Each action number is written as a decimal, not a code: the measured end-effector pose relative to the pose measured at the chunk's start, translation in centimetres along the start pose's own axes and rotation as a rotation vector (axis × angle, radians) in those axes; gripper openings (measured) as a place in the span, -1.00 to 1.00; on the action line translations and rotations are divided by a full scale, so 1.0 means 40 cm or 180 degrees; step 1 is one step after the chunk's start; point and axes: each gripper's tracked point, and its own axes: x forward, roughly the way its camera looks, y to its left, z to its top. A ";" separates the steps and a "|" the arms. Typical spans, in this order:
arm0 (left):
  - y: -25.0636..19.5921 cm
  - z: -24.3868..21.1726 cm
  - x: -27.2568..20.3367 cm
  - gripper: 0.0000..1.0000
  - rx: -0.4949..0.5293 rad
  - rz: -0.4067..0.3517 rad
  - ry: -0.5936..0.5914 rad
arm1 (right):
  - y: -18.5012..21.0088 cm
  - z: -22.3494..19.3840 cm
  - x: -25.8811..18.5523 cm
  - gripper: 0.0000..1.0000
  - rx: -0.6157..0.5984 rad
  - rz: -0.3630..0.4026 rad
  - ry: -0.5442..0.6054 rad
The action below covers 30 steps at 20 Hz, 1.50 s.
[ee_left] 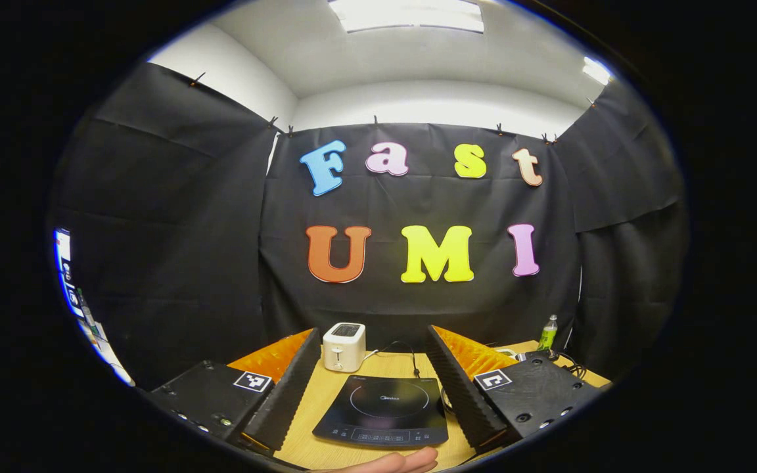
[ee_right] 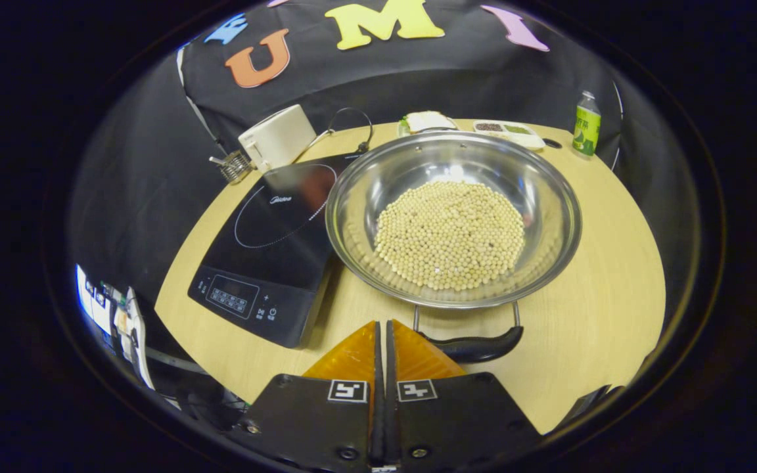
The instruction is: First push the handle of the pot to place it horizontally, then grasp the pot with both hands and set it on the induction cooktop.
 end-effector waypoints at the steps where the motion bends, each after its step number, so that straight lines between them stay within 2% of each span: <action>1: -0.002 0.001 0.002 0.92 0.0006 -0.0009 0.0001 | -0.007 0.000 -0.002 -0.99 -0.0006 -0.0011 -0.0002; 3: -0.004 -0.003 0.003 0.92 0.0009 -0.0018 0.0015 | -0.019 -0.003 -0.004 -0.93 0.0000 -0.0030 -0.0010; 10: -0.012 -0.006 0.008 0.92 -0.0016 -0.0026 0.0033 | -0.068 -0.012 -0.009 -0.94 -0.0081 -0.0075 0.0002; 11: -0.013 -0.005 0.008 0.92 -0.0020 -0.0030 0.0035 | -0.077 -0.012 -0.012 -0.99 -0.0110 -0.0086 0.0000; 13: -0.016 -0.004 0.009 0.92 -0.0018 -0.0034 0.0038 | -0.093 -0.013 -0.015 -0.99 -0.0143 -0.0111 -0.0007; 14: -0.018 -0.004 0.009 0.92 -0.0013 -0.0043 0.0036 | -0.101 -0.012 -0.017 -0.93 -0.0150 -0.0124 -0.0009; 16: -0.022 -0.002 0.010 0.92 0.0007 -0.0067 0.0036 | -0.116 -0.011 -0.021 -0.99 -0.0165 -0.0135 -0.0019; 18: -0.024 0.000 0.015 0.92 -0.0003 -0.0074 0.0038 | -0.130 -0.010 -0.024 -0.93 -0.0204 -0.0133 -0.0029; 20: -0.032 0.000 0.015 0.92 -0.0011 -0.0097 0.0046 | -0.145 -0.007 -0.027 -0.93 -0.0218 -0.0122 -0.0051; 21: -0.035 0.001 0.014 0.92 -0.0007 -0.0104 0.0048 | -0.155 -0.007 -0.029 -0.99 -0.0237 -0.0133 -0.0061; 22: -0.034 0.000 0.016 0.92 -0.0001 -0.0106 0.0047 | -0.165 -0.005 -0.030 -0.93 -0.0254 -0.0152 -0.0072; 24: -0.040 -0.006 0.021 0.92 0.0010 -0.0109 0.0054 | -0.185 -0.003 -0.034 -0.99 -0.0291 -0.0187 -0.0085; 26: -0.045 -0.007 0.022 0.92 0.0015 -0.0114 0.0065 | -0.200 0.000 -0.039 -0.93 -0.0282 -0.0201 -0.0102; 30: -0.052 -0.017 0.033 0.92 0.0010 -0.0110 0.0080 | -0.231 0.004 -0.044 -0.93 -0.0308 -0.0256 -0.0129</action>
